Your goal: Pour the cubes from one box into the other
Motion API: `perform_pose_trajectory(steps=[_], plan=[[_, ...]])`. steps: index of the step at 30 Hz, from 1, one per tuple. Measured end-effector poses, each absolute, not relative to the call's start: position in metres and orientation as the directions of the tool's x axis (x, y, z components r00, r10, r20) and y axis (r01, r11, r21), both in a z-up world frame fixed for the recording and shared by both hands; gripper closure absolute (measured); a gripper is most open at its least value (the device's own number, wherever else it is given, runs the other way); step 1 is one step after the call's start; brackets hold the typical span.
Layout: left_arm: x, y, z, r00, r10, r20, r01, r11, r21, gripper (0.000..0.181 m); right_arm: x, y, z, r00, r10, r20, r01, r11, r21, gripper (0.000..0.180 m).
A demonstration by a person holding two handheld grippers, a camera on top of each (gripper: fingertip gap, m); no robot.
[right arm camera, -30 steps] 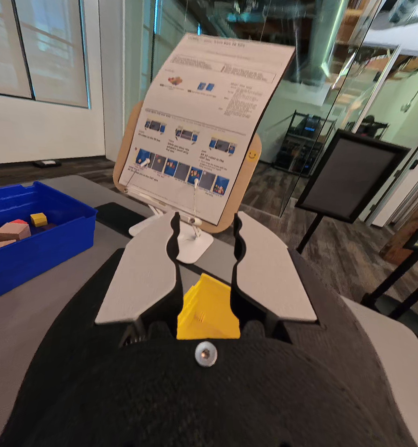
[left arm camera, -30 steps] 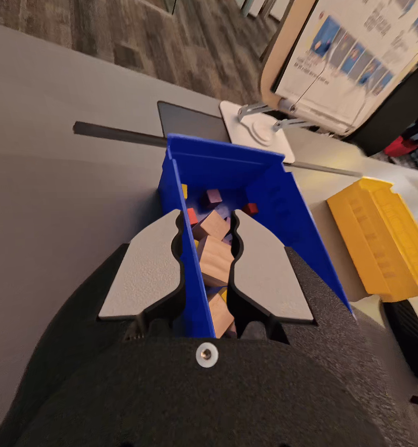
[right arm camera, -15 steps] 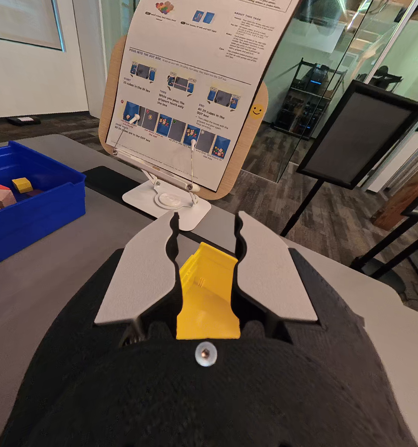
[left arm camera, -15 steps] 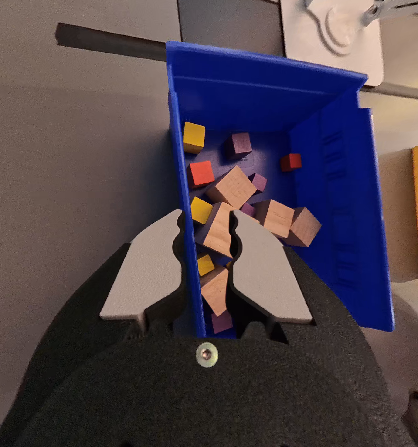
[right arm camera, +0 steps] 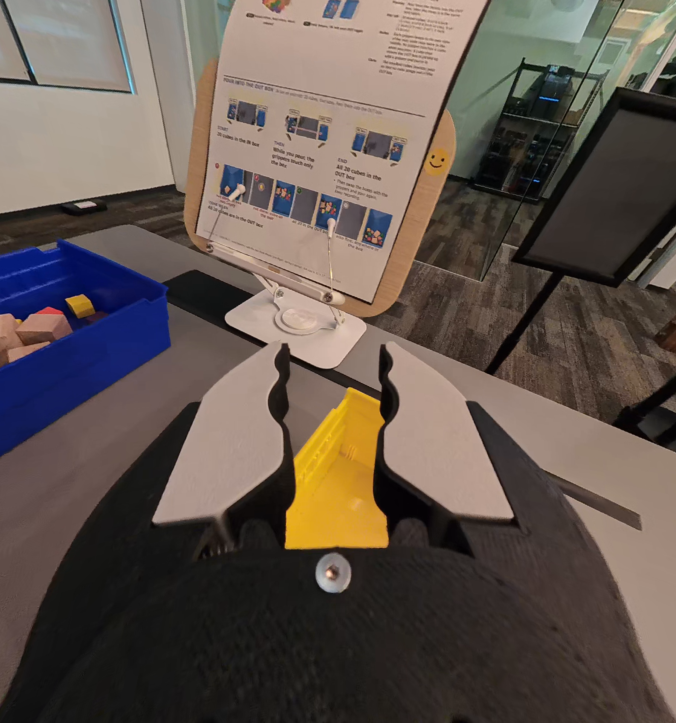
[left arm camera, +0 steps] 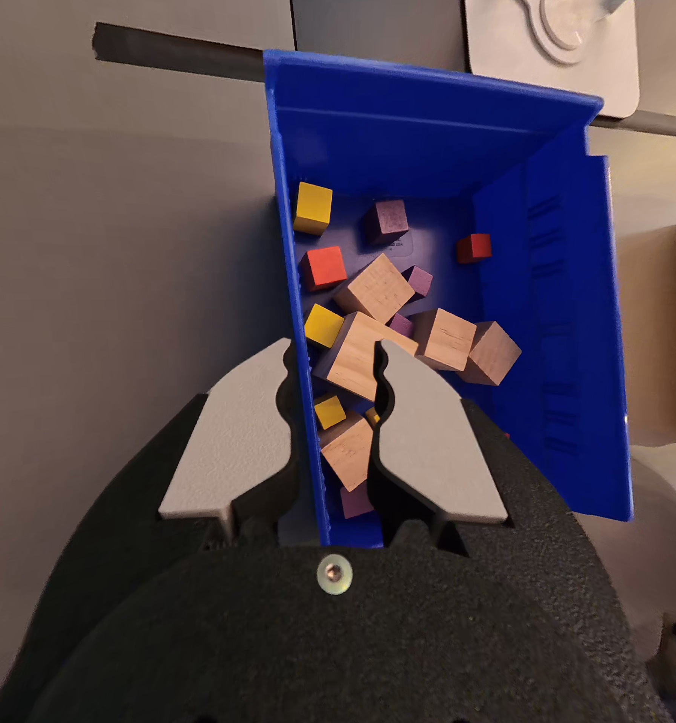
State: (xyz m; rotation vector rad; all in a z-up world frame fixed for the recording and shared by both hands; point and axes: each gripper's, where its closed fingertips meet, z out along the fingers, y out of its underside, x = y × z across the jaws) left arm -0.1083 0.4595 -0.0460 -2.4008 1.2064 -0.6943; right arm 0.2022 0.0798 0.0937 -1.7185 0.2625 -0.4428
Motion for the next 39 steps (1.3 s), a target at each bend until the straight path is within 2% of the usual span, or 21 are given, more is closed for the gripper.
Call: perform_pose_trajectory(steps=[4, 7, 11, 14, 20, 25, 30, 34, 39], plan=[[-0.112, 0.46, -0.06, 0.526, -0.822, 0.218, -0.682, -0.561, -0.468, 0.143, 0.2, 0.089, 0.084, 0.907, -0.391, 0.159, 0.069, -0.235, -0.97, 0.136], [-0.125, 0.477, -0.074, 0.583, -0.808, 0.084, -0.713, -0.559, -0.423, 0.146, 0.204, 0.089, 0.08, 0.895, -0.404, 0.19, 0.08, -0.274, -0.958, 0.136], [-0.12, 0.474, -0.086, 0.572, -0.805, 0.154, -0.714, -0.582, -0.388, 0.154, 0.202, 0.092, 0.079, 0.901, -0.395, 0.177, 0.072, -0.266, -0.961, 0.136], [-0.113, 0.465, -0.091, 0.545, -0.808, 0.226, -0.723, -0.589, -0.361, 0.172, 0.2, 0.097, 0.072, 0.904, -0.383, 0.189, 0.074, -0.296, -0.952, 0.136], [-0.113, 0.463, -0.093, 0.537, -0.839, 0.092, -0.778, -0.534, -0.33, 0.175, 0.187, 0.113, 0.055, 0.916, -0.354, 0.189, 0.052, -0.361, -0.931, 0.136], [-0.093, 0.439, -0.093, 0.483, -0.867, 0.121, -0.811, -0.495, -0.312, 0.175, 0.141, 0.147, 0.026, 0.968, -0.245, 0.063, -0.055, -0.447, -0.893, 0.136], [-0.072, 0.405, -0.095, 0.399, -0.912, 0.096, -0.868, -0.409, -0.282, 0.174, 0.079, 0.185, -0.009, 0.978, -0.097, -0.183, -0.206, -0.536, -0.819, 0.135], [-0.062, 0.385, -0.095, 0.389, -0.914, 0.111, -0.873, -0.405, -0.271, 0.175, 0.065, 0.21, -0.032, 0.925, -0.166, -0.341, -0.365, -0.63, -0.685, 0.131], [-0.055, 0.363, -0.102, 0.4, -0.913, 0.079, -0.889, -0.408, -0.209, 0.164, 0.065, 0.207, -0.067, 0.91, -0.303, -0.283, -0.406, -0.79, -0.459, 0.128]])
